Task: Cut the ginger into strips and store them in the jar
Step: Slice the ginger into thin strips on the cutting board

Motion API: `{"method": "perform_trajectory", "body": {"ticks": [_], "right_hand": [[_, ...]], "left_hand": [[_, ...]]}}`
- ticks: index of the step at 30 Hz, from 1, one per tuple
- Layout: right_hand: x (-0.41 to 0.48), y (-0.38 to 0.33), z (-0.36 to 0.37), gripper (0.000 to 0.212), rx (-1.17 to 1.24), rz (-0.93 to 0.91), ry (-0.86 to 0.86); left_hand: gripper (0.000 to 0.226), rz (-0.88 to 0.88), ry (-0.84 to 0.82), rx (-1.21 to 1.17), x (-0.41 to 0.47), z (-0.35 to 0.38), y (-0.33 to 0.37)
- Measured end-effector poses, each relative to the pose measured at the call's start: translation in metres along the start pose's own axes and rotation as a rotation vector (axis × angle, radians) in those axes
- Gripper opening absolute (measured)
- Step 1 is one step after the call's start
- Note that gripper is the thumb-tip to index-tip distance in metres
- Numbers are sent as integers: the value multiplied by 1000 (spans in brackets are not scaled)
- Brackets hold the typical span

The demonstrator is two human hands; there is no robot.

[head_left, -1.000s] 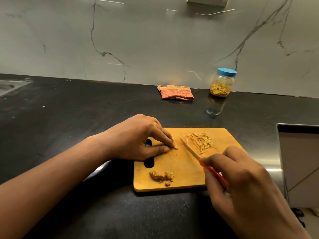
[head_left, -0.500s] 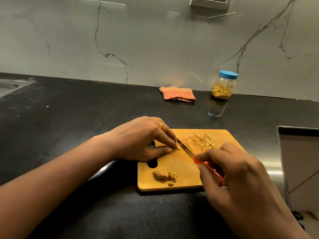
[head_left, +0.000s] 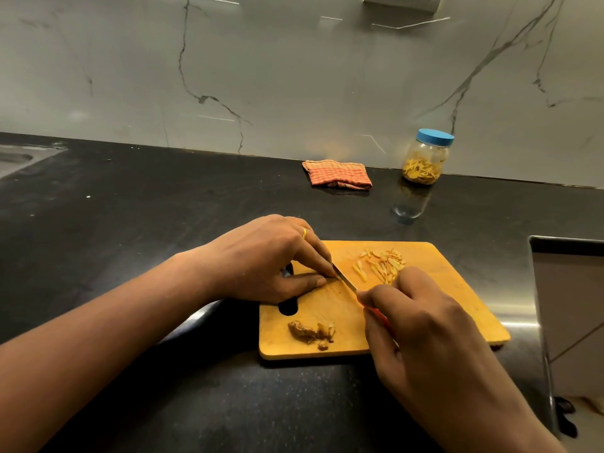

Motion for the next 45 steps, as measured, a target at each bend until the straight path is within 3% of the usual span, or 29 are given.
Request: {"method": "perform_trajectory", "body": {"ticks": [9, 22, 45], "right_hand": [[-13, 10, -7, 24, 22, -1, 61], [-18, 28, -24, 13, 115, 45, 165], [-9, 14, -11, 16, 144, 18, 102]], "left_hand": [[26, -27, -16, 3, 0, 1, -2], [26, -38, -34, -38, -1, 0, -1], [25, -6, -4, 1, -1, 0, -1]]}}
Point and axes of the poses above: each hand's wrist, its own x-axis towards the middle knuckle, its own z-axis out of the palm, y = z × x, the point moved 7 cm from there along x, towards the middle knuckle, and after that the axes turned 5 degrees about z, right-handed, at the moved point
